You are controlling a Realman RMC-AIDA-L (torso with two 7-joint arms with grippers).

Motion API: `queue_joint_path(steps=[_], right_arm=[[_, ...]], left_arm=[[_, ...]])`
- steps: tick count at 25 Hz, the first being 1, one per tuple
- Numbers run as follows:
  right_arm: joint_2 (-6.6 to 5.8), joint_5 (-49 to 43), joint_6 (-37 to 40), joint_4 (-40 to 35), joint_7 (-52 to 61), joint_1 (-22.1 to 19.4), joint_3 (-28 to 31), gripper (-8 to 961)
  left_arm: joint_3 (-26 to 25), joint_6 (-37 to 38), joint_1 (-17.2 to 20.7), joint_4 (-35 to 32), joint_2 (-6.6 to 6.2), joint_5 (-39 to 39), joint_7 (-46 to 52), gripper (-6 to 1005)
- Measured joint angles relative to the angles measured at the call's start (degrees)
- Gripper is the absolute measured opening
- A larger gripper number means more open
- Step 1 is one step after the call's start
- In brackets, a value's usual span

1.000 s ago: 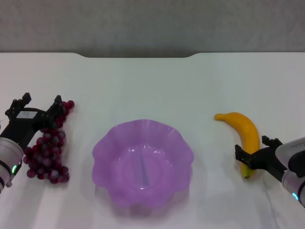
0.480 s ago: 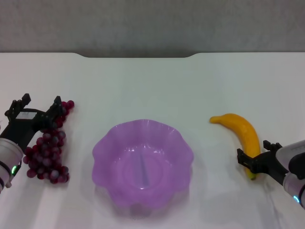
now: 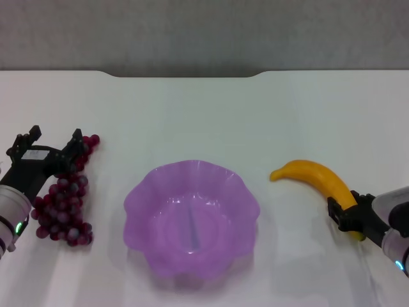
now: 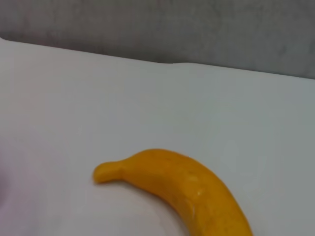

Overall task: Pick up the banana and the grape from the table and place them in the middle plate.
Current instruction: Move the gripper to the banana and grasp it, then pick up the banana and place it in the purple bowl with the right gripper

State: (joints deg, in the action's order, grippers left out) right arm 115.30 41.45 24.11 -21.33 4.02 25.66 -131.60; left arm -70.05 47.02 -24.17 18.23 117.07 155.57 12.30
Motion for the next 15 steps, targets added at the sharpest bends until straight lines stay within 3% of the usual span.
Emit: queue_joint_path(steps=[4, 15], right_arm=[[-0.07, 0.1, -0.4, 0.0, 0.0, 0.2, 0.1, 507], [-0.28, -0.2, -0.1, 0.0, 0.0, 0.5, 3.0, 496]], left_arm=[[0.0, 0.0, 0.0, 0.1, 0.00, 0.0, 0.0, 895], [0.0, 0.0, 0.0, 0.1, 0.00, 0.0, 0.0, 895]])
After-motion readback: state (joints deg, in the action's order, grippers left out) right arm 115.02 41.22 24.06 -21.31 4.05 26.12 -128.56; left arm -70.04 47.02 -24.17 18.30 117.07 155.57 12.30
